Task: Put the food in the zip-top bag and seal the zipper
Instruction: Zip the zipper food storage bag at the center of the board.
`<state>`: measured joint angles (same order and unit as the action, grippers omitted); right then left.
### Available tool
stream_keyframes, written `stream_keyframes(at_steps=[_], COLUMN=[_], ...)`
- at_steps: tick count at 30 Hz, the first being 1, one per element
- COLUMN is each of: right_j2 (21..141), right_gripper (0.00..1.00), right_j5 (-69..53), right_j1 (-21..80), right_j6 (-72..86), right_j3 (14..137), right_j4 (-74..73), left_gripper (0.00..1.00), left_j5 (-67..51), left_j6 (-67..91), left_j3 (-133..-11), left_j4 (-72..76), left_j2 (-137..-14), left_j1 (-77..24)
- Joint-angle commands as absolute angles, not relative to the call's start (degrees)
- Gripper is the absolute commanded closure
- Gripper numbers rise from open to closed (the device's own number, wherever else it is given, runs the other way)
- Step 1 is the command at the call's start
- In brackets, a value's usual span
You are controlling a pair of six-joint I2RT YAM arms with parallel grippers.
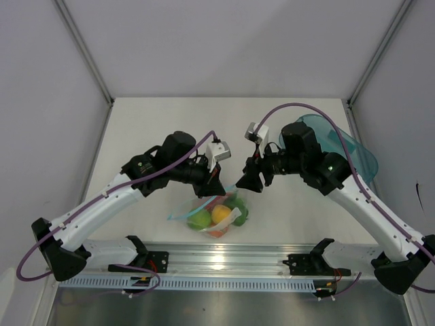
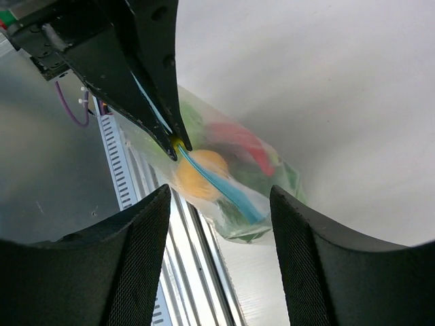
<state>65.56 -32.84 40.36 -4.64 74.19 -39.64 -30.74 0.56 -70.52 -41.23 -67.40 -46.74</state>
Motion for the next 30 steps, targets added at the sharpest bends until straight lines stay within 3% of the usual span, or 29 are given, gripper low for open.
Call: stream_keyframes(at_steps=[1,6,11,22,28,30], right_j2=[64.6,64.3,67.6,71.7,70.1,68.9], right_gripper=[0.37,0.3,0.32,0.63,0.97,1.0], right_j5=[-34.2,-34.8,-39.8,-42.5,-39.6,-38.7], right_j1=[41.4,42.6,42.9,44.6,44.6,44.7], right_j6=[-5.4,-5.9,-7.4,-8.3,-6.1,-4.8], right_j3=[76.3,76.2,76.0,74.4,71.6,70.8], right_j4=[-40.0,-39.8,-40.4,-41.0,-37.6,-36.7], left_gripper=[0.99,0.99,0.99,1.0,0.99,0.99], left_j5=[-33.0,-33.6,-34.4,-33.8,-33.6,-33.4], left_j6=[1.3,1.4,1.7,1.1,1.4,1.6], left_j3=[-73.2,-73.5,-74.0,-74.2,-73.4,-72.7], left_j4=[-38.8,-39.0,-38.9,-40.0,-39.3,-38.8], left_j2=[-67.3,-67.7,-67.5,-67.0,-67.0,-66.8], left_j1=[-46.6,-46.6,-46.6,-46.6,-46.7,-46.6])
